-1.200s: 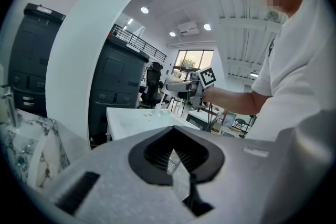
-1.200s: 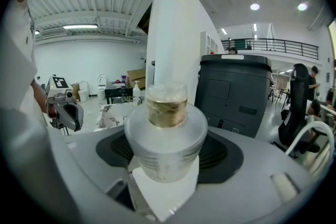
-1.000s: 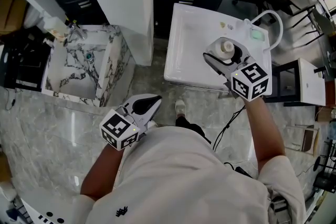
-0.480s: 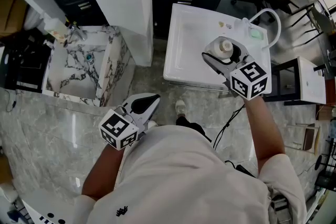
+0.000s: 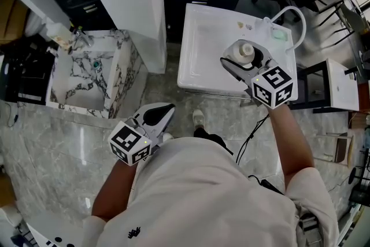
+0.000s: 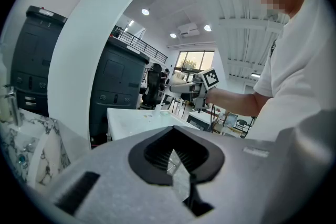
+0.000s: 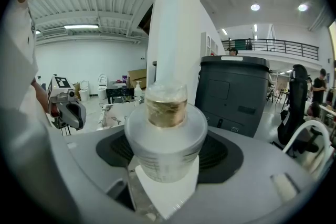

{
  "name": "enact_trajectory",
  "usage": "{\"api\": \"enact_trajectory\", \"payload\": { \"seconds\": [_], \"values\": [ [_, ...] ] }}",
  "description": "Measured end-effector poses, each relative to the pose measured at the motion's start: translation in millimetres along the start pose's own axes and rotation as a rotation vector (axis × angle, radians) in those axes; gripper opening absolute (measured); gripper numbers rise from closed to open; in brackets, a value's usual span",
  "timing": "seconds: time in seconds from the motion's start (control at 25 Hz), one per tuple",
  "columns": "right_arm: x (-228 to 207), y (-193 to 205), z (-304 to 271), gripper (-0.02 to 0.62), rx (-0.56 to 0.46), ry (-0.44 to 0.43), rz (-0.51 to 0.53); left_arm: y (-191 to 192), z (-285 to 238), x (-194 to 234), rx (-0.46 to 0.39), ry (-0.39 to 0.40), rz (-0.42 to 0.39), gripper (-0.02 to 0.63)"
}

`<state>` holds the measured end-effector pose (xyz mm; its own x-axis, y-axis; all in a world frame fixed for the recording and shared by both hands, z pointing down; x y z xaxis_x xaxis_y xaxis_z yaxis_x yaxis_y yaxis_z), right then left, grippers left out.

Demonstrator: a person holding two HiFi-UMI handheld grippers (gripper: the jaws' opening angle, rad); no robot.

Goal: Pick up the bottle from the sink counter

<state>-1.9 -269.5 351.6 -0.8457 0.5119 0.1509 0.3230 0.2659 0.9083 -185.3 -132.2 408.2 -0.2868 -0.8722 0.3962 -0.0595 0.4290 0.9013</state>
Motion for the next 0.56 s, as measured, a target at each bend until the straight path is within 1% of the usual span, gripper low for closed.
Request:
{"api": "enact_trajectory", "payload": {
  "seconds": [0.56],
  "values": [
    [-0.9,6.9,-1.8,0.348,0.018,-0.009,0.0,1.3,-3.5,3.3,0.009,0.005,0.002,0.006]
  ]
}}
Point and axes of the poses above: the fingertips, and each gripper's own axes: z backward along the fingers, x to its left, y out of its underside, the point moved 2 cm from there along z, backward along the fingers, and after that the axes turned 14 degrees about y, right-handed, at the moved point
